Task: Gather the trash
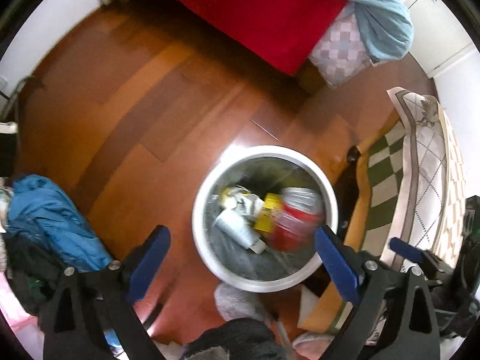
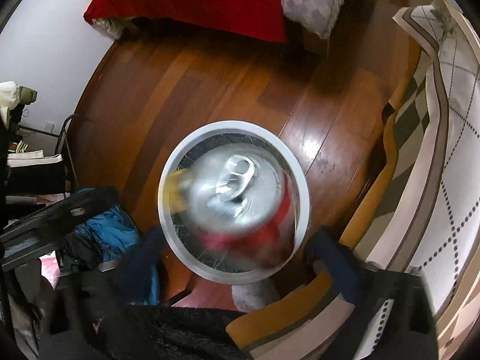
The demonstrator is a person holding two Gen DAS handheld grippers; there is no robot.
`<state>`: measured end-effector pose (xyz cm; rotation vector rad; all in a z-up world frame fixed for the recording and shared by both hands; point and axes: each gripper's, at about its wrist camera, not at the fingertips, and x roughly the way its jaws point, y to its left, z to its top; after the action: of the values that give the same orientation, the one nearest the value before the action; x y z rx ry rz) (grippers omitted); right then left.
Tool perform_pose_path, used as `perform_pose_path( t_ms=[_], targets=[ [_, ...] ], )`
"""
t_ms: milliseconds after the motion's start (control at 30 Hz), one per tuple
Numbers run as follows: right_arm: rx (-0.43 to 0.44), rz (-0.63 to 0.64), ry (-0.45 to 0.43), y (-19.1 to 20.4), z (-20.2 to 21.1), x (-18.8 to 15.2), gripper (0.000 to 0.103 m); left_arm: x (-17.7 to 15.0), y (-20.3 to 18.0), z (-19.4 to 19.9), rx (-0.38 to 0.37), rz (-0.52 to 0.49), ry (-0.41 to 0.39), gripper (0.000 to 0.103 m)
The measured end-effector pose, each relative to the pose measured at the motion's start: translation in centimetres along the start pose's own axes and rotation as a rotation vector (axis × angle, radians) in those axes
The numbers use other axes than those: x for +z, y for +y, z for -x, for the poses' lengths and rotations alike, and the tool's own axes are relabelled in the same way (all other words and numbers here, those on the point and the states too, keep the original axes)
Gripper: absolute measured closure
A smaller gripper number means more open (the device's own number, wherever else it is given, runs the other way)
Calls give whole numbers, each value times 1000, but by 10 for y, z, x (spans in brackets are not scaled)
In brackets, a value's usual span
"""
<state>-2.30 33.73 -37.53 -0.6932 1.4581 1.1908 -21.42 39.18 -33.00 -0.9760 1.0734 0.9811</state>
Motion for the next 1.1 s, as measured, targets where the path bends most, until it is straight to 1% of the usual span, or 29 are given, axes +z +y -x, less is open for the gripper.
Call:
perform_pose_path(
  t_ms=[67, 167, 267, 367, 467, 600, 800, 933, 1100],
  targets=[
    [-14, 0, 0, -2, 3, -2, 0, -9, 0, 17, 43, -6, -45, 5],
    [-73, 11, -17, -4, 20, -15, 0, -26, 0, 41, 87, -11, -86, 5],
    [-127, 41, -39, 1, 47, -31, 0, -45, -2, 62, 106, -12, -115, 4],
    [-166, 59, -61, 3, 73, -49, 0, -60, -8, 81, 108, -27, -136, 4],
    [-174, 71, -82, 6, 98, -68, 0, -75, -14, 103, 104, -48, -161, 4],
    [-163, 85, -113, 14, 134, -88, 0, -91, -22, 134, 75, -66, -193, 4],
    [-132, 116, -187, 27, 197, -117, 0, -111, -30, 183, 16, -79, -250, 4],
    [-86, 134, -231, 35, 240, -135, 0, -120, -35, 212, -24, -95, -278, 4],
    [-18, 139, -260, 41, 281, -155, 0, -134, -42, 249, -84, -119, -318, 4]
  ],
)
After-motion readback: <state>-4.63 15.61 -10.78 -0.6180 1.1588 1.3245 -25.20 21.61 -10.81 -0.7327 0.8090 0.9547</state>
